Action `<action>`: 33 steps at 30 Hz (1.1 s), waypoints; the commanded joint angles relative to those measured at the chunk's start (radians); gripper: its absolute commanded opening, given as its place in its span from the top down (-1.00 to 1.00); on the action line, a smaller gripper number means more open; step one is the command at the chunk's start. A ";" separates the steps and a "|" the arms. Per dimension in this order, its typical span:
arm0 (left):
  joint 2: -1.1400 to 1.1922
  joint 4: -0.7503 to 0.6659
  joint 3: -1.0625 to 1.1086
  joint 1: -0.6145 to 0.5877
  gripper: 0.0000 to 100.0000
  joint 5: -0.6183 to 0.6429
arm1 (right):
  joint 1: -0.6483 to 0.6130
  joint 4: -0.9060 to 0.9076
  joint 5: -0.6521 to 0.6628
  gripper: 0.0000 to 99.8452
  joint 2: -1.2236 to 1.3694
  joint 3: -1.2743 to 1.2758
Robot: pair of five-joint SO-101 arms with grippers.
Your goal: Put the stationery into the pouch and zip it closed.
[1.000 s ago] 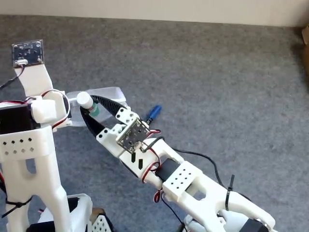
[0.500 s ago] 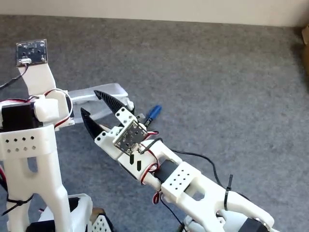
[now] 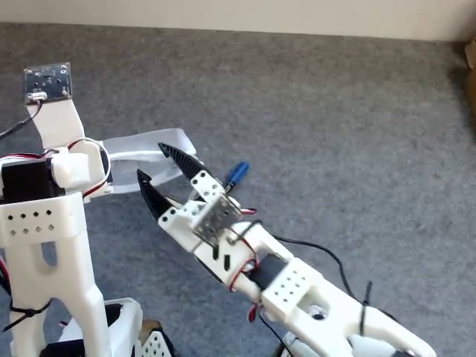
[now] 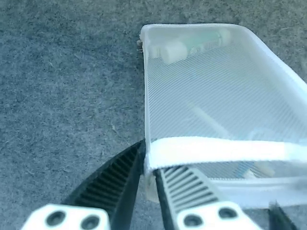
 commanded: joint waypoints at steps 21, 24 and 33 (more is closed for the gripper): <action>0.015 -0.020 -0.002 -0.015 0.99 0.012 | -0.002 1.038 -0.092 0.67 -0.506 -0.180; 0.015 -0.021 -0.001 -0.016 0.99 0.012 | -0.002 1.132 -0.092 0.67 -0.530 -0.180; 0.015 -0.021 0.001 -0.018 0.99 0.012 | 0.004 1.274 -0.092 0.67 -0.536 -0.179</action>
